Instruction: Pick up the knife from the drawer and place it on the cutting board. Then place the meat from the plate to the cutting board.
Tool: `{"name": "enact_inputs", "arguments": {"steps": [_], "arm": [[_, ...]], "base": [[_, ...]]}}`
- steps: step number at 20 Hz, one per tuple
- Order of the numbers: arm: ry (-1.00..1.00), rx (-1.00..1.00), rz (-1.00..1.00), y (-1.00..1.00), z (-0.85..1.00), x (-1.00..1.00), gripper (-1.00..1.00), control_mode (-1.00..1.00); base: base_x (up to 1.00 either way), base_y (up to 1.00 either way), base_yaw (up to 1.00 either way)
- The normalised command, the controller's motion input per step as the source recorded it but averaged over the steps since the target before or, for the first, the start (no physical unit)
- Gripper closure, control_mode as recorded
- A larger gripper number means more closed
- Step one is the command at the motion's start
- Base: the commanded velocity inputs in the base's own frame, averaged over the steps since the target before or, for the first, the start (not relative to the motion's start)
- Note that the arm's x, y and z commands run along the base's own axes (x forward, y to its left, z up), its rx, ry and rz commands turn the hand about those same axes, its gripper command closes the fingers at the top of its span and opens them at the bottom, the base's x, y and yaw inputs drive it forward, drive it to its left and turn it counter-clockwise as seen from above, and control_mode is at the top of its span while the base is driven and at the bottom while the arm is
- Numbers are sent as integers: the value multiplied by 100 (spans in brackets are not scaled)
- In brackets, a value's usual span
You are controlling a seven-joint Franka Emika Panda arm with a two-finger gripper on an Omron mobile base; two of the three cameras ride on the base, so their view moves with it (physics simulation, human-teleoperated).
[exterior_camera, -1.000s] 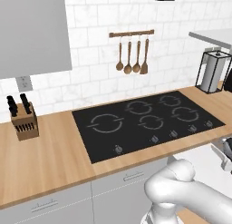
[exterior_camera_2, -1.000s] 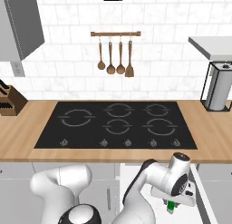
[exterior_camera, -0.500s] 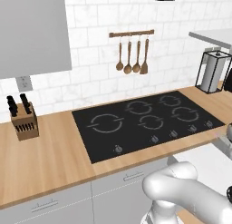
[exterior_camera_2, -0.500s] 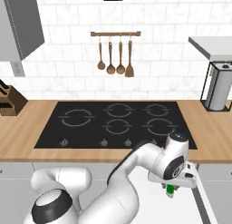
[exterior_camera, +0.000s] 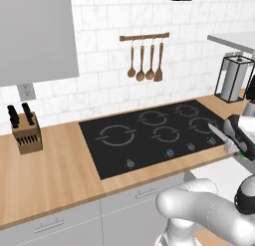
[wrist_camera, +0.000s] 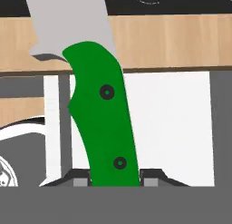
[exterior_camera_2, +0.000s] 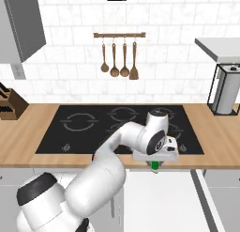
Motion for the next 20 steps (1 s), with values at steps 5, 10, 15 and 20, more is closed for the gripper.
{"name": "enact_inputs", "arguments": {"steps": [5,10,15,20], "arm": [[0,-10,15,100,14,77,100,-100],[-8,-8,16,87,1,7,100,-100],[-12,-22,23,99,0,-20,100,-100],[0,0,0,0,0,0,100,100]], "base": [[0,0,0],[0,0,0],[0,0,0],[-63,100,38]]}}
